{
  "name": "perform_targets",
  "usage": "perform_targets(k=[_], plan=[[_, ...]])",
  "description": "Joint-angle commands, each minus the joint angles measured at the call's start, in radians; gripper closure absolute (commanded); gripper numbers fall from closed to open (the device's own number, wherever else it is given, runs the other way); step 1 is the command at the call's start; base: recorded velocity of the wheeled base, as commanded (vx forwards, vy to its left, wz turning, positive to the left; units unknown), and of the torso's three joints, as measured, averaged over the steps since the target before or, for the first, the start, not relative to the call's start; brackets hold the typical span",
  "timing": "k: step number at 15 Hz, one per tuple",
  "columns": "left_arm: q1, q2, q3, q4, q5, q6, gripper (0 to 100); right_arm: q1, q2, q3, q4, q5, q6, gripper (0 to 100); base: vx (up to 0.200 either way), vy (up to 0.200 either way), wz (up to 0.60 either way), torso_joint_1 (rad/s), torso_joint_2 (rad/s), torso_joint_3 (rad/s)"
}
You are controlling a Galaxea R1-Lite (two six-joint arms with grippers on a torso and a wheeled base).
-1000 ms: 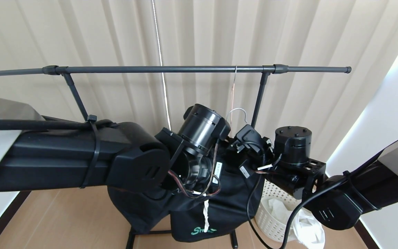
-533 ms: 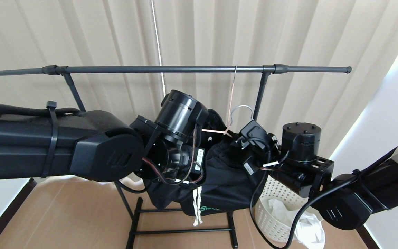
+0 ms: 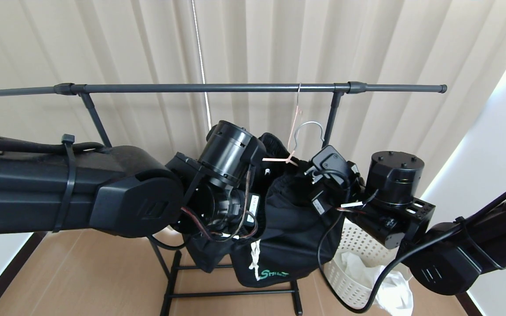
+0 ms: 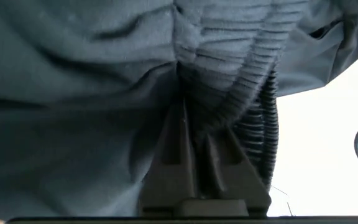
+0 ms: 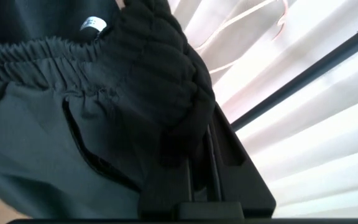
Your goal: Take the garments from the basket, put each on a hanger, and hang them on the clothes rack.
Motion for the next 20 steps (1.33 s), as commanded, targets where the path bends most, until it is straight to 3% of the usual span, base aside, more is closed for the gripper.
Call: perform_targets(k=[1,5,14,17,18,20], plan=[[-0.006,0.008,-0.004,-0.003,-0.001,-0.002,0,0.001,0.001,0.015,-0.026,0.001,-0.007,100,0.000,0.000,0.00,0.000,0.00,0.000],[-0.023,-0.012,0.002,-0.004,0.001,-0.011,0,0.001,0.004,0.017,-0.034,0.001,-0.010,100,0.000,0.000,0.00,0.000,0.00,0.000],[-0.091,-0.256,0.140,-0.004,-0.004,-0.001,0,-0.001,0.030,0.014,-0.034,0.001,-0.010,100,0.000,0.000,0.00,0.000,0.00,0.000],[-0.046,-0.345,0.206,-0.006,-0.003,0.068,0,-0.001,0.030,0.015,-0.034,0.004,-0.012,100,0.000,0.000,0.00,0.000,0.00,0.000],[0.001,-0.383,0.260,-0.019,-0.001,0.139,0,-0.001,0.028,0.017,-0.036,0.005,-0.012,100,0.000,0.000,0.00,0.000,0.00,0.000],[0.073,-0.402,0.321,-0.105,-0.003,0.182,0,-0.001,0.027,0.017,-0.036,0.008,-0.012,100,0.000,0.000,0.00,0.000,0.00,0.000]])
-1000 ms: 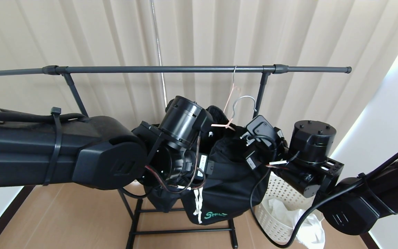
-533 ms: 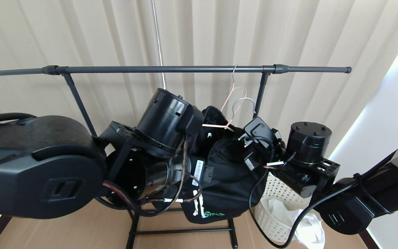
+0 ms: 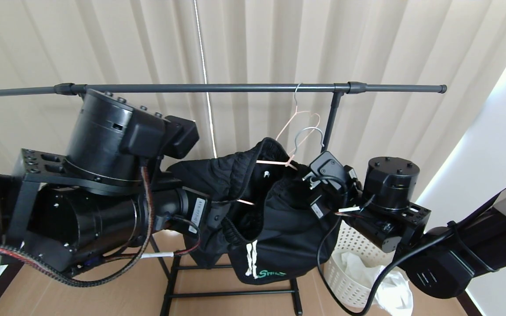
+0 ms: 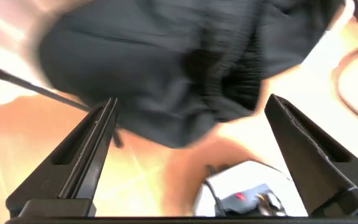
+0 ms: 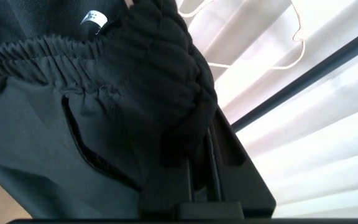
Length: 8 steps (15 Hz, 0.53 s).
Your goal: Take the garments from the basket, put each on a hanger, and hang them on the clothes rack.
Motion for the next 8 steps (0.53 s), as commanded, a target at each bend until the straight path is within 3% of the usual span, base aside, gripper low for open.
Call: perform_targets(k=[1,4,8], plan=[[0.104,-0.042,0.081,-0.080,-0.003,0.017,0,0.000,-0.001,0.000,-0.001,0.002,0.001,100,0.000,0.000,0.00,0.000,0.00,0.000],[0.200,-0.045,0.176,-0.184,-0.046,0.051,0,-0.024,0.000,0.003,-0.001,0.029,0.001,100,0.000,0.000,0.00,0.000,0.00,0.000],[0.314,-0.091,0.278,-0.337,-0.256,0.152,0,-0.064,0.003,0.003,-0.004,0.095,0.001,100,0.000,0.000,0.00,0.000,0.00,0.000]])
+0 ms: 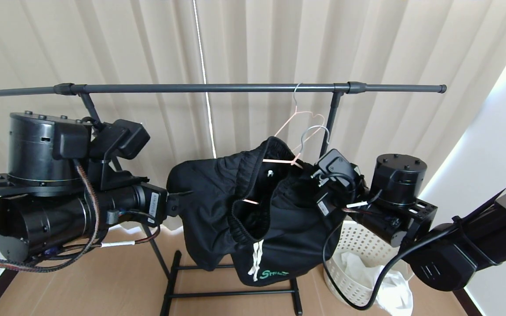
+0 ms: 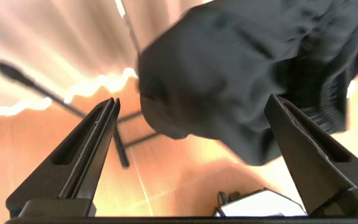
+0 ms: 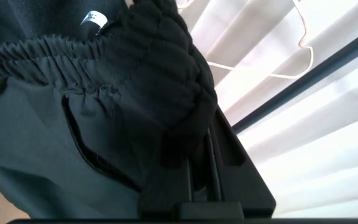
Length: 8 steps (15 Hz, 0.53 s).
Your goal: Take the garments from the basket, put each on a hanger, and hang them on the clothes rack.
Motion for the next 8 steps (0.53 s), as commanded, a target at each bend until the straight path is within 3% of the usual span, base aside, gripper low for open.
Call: perform_targets(k=[1,4,6,8], plan=[[0.083,-0.027,0.074,-0.066,-0.078,0.043,0,-0.021,0.004,-0.001,-0.002,0.017,0.000,100,0.000,0.000,0.00,0.000,0.00,0.000],[0.174,-0.029,0.172,-0.172,-0.199,0.156,0,-0.052,0.004,-0.005,-0.004,0.074,0.001,100,0.000,0.000,0.00,0.000,0.00,0.000],[0.248,-0.021,0.255,-0.273,-0.349,0.213,0,-0.094,0.003,-0.007,-0.004,0.142,0.003,100,0.000,0.000,0.00,0.000,0.00,0.000],[0.277,0.008,0.306,-0.327,-0.415,0.278,0,-0.121,0.001,-0.012,-0.004,0.198,0.004,100,0.000,0.000,0.00,0.000,0.00,0.000]])
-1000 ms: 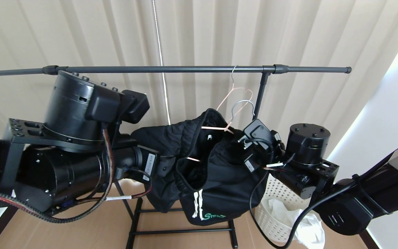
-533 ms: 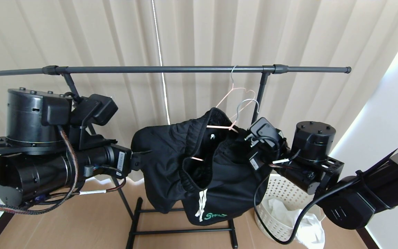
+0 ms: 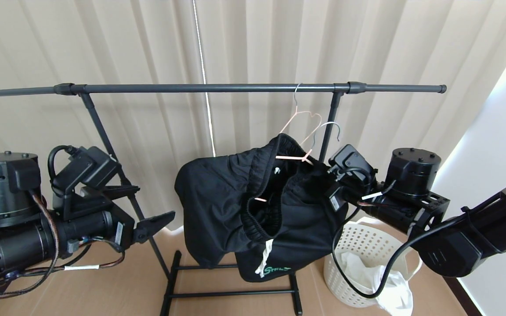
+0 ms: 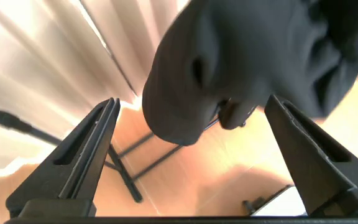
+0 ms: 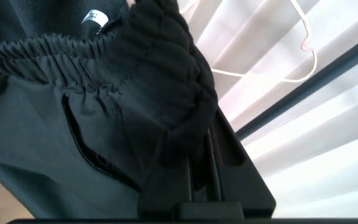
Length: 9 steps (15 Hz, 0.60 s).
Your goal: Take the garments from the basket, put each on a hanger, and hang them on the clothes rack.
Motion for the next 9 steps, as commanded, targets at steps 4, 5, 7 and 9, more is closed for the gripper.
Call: perform_targets(k=[4,5,7,9], plan=[[0.033,0.143,0.056,-0.080,-0.011,0.090,0,-0.029,-0.003,0.005,-0.049,0.039,0.002,100,0.000,0.000,0.00,0.000,0.00,0.000],[0.027,0.189,0.049,-0.115,-0.011,0.092,0,-0.029,-0.001,0.010,-0.069,0.045,0.000,100,0.000,0.000,0.00,0.000,0.00,0.000],[0.000,0.269,0.037,-0.202,-0.009,0.090,0,-0.029,-0.009,0.013,-0.069,0.051,0.000,100,0.000,0.000,0.00,0.000,0.00,0.000],[-0.008,0.326,0.014,-0.261,-0.008,0.089,0,-0.029,-0.018,0.024,-0.070,0.060,0.000,100,0.000,0.000,0.00,0.000,0.00,0.000]])
